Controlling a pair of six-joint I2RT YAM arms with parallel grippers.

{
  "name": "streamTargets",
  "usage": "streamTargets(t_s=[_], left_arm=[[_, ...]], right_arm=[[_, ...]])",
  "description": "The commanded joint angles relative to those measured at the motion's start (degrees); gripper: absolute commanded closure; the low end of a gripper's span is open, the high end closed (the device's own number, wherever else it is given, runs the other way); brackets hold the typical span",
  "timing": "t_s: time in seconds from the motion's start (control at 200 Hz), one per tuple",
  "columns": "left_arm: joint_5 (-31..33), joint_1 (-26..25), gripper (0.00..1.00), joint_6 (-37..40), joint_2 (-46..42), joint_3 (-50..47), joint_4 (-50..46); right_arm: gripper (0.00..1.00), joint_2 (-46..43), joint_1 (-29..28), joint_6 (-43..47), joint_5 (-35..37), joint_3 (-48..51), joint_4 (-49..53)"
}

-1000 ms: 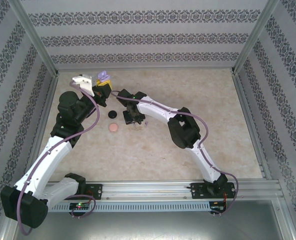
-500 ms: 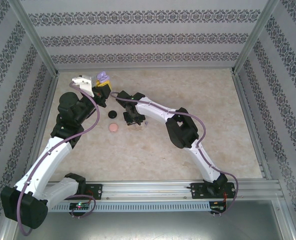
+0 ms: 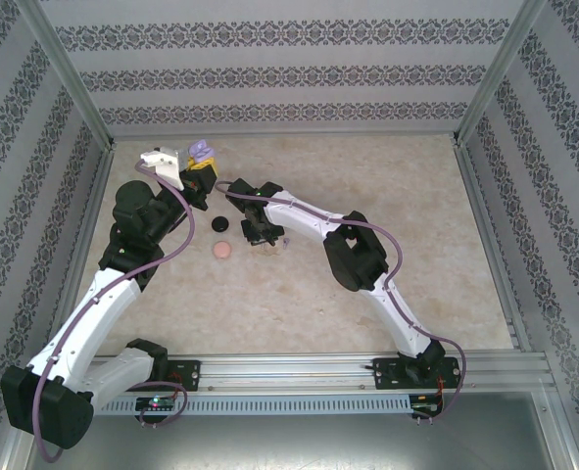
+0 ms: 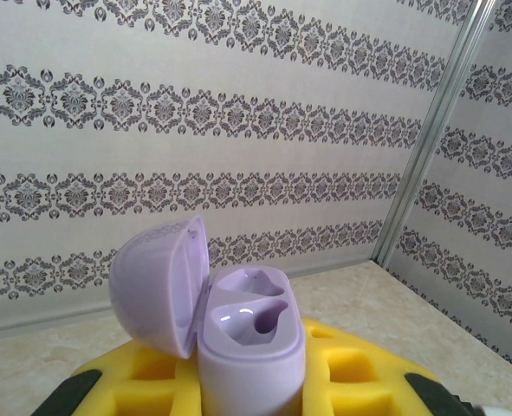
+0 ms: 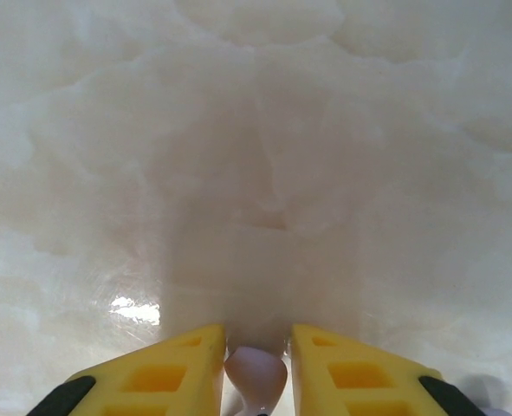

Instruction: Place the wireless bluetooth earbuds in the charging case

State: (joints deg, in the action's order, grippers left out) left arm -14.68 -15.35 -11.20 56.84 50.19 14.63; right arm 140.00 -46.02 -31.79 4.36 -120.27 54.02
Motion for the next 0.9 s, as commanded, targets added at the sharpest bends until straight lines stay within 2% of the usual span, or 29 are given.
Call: streamTargets(t_s=[0.0, 0.125, 0.2, 0.5, 0.899], left_arm=[[0.6, 0.02, 1.0, -1.01, -1.11, -0.8, 3.47], [0.52, 0.05, 1.0, -1.18, -1.08, -0.75, 3.56], [0.35, 0.06, 1.0, -1.34, -1.18, -0.93, 3.79], [0.23, 0.06, 1.0, -2.08, -1.2, -1.99, 4.86], [0.39, 0.06, 1.0, -2.24, -0.95, -2.52, 5.83]], right_arm=[[0.7, 1.32, -1.54, -1.47, -1.0, 0.03, 0.62], [0.57, 0.92, -1.62, -4.09, 0.33, 0.57, 1.59], [0.54, 0.17, -1.7, -7.03, 1.09, 1.79, 1.57], [0.58, -0.01, -1.68, -17.5, 2.5, 2.74, 2.21], [0.64, 1.7, -1.7, -20.33, 2.97, 0.67, 5.64]])
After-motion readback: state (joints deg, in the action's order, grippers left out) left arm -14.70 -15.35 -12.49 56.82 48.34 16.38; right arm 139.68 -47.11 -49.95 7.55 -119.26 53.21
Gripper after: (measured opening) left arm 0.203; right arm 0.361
